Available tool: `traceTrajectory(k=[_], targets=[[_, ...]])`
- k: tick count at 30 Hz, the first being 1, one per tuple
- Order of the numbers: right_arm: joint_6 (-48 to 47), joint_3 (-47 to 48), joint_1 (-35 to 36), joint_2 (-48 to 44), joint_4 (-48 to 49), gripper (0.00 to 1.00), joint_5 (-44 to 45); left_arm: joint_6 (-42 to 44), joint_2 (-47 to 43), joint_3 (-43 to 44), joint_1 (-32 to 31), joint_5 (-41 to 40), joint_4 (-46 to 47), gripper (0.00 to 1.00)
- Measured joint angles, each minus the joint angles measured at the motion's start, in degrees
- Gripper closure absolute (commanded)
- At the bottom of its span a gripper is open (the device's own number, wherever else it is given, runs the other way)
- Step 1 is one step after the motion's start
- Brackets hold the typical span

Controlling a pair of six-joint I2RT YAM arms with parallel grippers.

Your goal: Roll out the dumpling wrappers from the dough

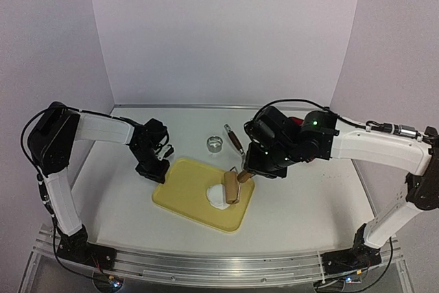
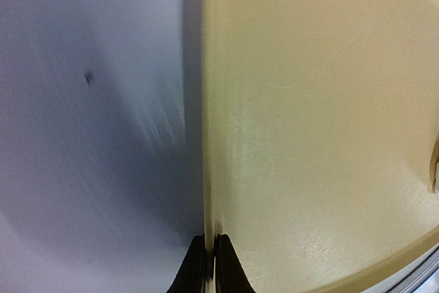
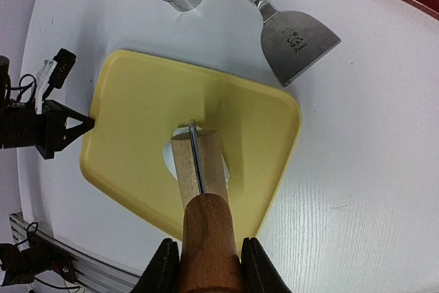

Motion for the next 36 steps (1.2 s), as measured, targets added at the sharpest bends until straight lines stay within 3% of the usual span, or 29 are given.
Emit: traceTrajectory(k=[4, 10, 14, 17, 28, 36], targets=[[0.08, -2.28, -0.90, -0.65, 1.13, 1.00, -1.59, -9.55, -4.11, -5.15, -3.91, 0.05, -1.37, 0.88], [0.42, -8.71, -4.47, -3.05, 5.99, 1.00, -6.88, -17.10, -7.24, -8.87, -7.16, 1.69, -4.15, 0.67], [0.38, -11.38, -6.35, -3.86, 8.62, 1.00, -10.26, -18.49, -7.61, -8.44, -6.89, 2.08, -4.49, 0.64], [0.15, -12.31, -6.78, -4.03, 10.62, 1.00, -12.26, -18.55, -7.51, -6.83, -6.62, 2.28, -4.44, 0.67], [-1.68, -12.61, -7.09, -3.30, 14.21, 1.00, -14.68, -14.54, -2.25, -3.15, -4.59, 1.71, -2.61, 0.95], [-1.25, -12.35, -7.52, -1.48, 14.11, 1.00, -14.55, -13.50, -2.22, -3.20, -4.61, 1.98, -2.39, 1.00]])
